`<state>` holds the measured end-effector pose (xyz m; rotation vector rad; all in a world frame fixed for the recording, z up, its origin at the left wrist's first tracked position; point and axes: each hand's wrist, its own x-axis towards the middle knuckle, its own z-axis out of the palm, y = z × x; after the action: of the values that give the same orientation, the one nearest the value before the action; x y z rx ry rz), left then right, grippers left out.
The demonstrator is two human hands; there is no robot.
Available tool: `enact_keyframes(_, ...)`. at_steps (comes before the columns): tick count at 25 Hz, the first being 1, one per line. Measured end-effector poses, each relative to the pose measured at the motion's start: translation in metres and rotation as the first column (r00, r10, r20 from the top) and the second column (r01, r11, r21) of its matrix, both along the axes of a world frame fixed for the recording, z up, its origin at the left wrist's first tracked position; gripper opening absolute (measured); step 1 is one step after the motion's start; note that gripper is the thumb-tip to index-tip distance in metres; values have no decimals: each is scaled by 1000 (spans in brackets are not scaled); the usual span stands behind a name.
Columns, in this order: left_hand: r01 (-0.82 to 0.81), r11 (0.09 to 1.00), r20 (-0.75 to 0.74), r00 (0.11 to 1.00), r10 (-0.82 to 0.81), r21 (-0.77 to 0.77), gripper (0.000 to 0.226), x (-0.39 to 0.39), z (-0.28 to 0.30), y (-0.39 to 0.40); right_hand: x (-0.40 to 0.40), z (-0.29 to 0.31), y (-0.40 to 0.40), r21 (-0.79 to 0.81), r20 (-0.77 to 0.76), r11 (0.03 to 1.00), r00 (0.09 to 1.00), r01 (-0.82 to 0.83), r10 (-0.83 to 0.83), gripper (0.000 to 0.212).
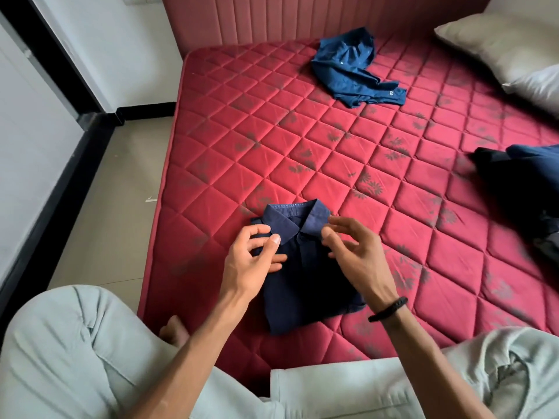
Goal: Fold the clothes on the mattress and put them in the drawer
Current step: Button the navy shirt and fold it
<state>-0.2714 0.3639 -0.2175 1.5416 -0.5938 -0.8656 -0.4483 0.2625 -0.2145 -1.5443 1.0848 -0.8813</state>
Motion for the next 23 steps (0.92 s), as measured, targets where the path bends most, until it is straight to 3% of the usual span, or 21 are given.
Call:
enact_keyframes(4, 14, 1000, -21, 1000, -14, -8, 33, 3, 5, -9, 6, -4, -26, 224, 159, 969, 985, -108, 74, 18)
enact_keyframes(10, 184, 983, -45, 982, -183, 24, 20, 10, -2, -21, 0, -23, -34, 266, 389, 929, 910, -257, 140, 39)
enact_keyframes(16, 118, 993, -235, 966, -110, 20, 23, 11, -19, -20, 1, -44, -26, 331, 506, 913, 861, -239, 42, 29)
enact_keyframes(23, 76, 997, -281, 958, -64, 32, 31, 11, -22, -22, 2, -49, -28, 416, 588, 873, 807, -254, -45, 31)
